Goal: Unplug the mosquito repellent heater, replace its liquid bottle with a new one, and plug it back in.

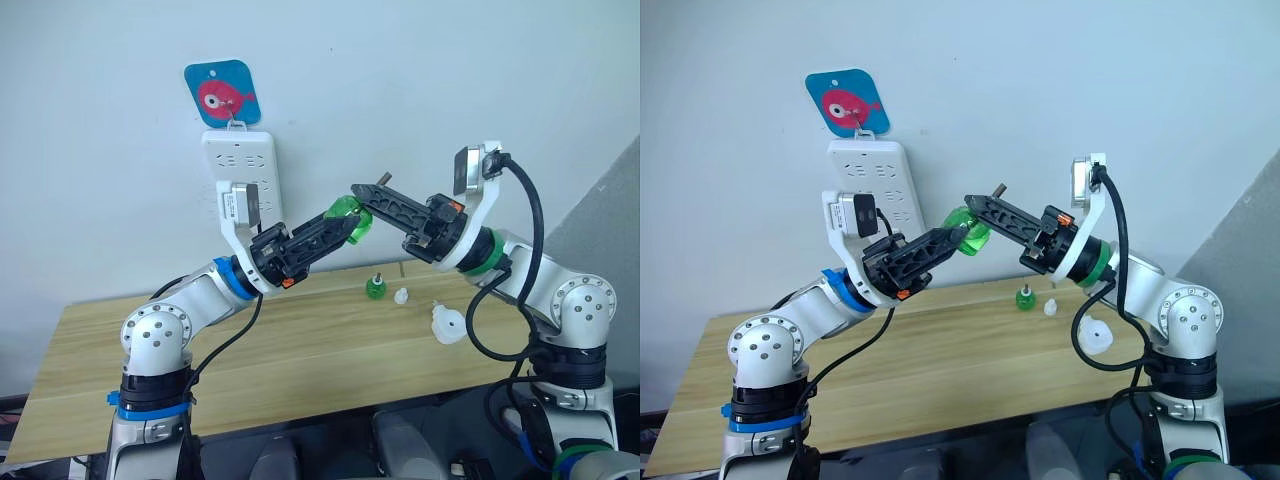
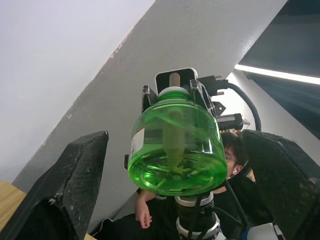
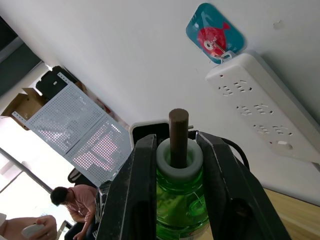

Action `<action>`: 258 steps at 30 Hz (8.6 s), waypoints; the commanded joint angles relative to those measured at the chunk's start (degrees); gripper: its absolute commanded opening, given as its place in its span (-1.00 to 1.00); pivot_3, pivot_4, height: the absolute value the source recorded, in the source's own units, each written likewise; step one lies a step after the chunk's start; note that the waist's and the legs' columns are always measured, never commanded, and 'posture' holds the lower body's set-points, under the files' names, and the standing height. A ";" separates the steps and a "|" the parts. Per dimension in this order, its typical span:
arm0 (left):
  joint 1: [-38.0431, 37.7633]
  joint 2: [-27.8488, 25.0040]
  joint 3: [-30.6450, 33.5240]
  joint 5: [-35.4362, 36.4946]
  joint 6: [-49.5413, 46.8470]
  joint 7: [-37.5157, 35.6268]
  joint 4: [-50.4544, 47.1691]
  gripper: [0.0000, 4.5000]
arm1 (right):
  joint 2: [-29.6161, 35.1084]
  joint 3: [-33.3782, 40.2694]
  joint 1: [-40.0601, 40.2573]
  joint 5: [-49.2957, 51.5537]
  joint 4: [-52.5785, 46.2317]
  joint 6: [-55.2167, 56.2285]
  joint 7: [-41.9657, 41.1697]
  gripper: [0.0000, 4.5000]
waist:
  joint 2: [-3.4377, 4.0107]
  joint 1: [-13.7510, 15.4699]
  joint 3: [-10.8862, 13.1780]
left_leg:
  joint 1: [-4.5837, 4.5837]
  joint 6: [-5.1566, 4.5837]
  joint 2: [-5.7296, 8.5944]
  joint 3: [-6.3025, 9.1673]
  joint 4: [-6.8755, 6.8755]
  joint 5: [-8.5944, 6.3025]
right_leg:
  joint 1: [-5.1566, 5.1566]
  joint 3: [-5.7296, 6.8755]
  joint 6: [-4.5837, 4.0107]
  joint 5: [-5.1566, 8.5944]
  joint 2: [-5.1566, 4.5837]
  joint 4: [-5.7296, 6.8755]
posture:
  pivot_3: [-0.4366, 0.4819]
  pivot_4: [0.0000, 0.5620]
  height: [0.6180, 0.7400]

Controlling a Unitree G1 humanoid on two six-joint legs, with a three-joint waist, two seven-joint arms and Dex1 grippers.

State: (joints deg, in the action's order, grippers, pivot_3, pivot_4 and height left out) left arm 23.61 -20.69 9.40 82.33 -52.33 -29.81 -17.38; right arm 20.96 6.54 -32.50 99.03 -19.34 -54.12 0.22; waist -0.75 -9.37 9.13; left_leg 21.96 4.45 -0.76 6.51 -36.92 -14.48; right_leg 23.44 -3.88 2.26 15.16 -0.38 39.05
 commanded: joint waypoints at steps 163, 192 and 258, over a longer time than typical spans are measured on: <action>12.49 -20.68 -11.34 -38.32 13.53 -48.17 6.23 0.00 | 19.51 9.06 -1.14 -24.35 -8.54 -20.87 -38.71 0.41 | -0.42 0.89 6.21 | 0.91 -0.38 0.04 -0.24 -0.28 -0.23 | 0.75 0.00 0.21 -0.02 -0.21 0.00 | -0.50 -0.45 0.67; 12.22 -20.07 -13.18 -43.50 18.01 -49.44 4.77 0.00 | 20.01 -0.32 -2.93 -25.76 -9.02 -14.22 -34.04 0.41 | -0.39 0.84 4.63 | 0.91 -0.39 0.04 -0.25 -0.47 -0.24 | 0.73 -0.02 0.22 -0.09 -0.20 0.09 | -0.49 -0.48 0.67; 12.14 -13.32 -16.14 -45.82 19.90 -46.60 3.22 0.00 | 16.46 -4.46 -6.23 -29.19 -6.23 -17.33 -33.05 0.73 | -0.39 0.81 4.45 | 0.95 -0.43 0.06 -0.23 -1.00 -0.26 | 0.72 0.00 0.23 -0.10 -0.18 0.64 | -0.49 -0.49 0.67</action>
State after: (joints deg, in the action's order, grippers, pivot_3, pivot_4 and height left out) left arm 34.50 -35.56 -4.92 35.19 -33.44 -75.83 -10.90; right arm 38.31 2.36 -37.40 68.28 -24.52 -70.96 -33.72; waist -1.13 -8.55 13.58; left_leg 22.91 4.02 -0.70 6.28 -37.92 -14.74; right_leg 24.16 -3.88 2.49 15.06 -0.56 39.68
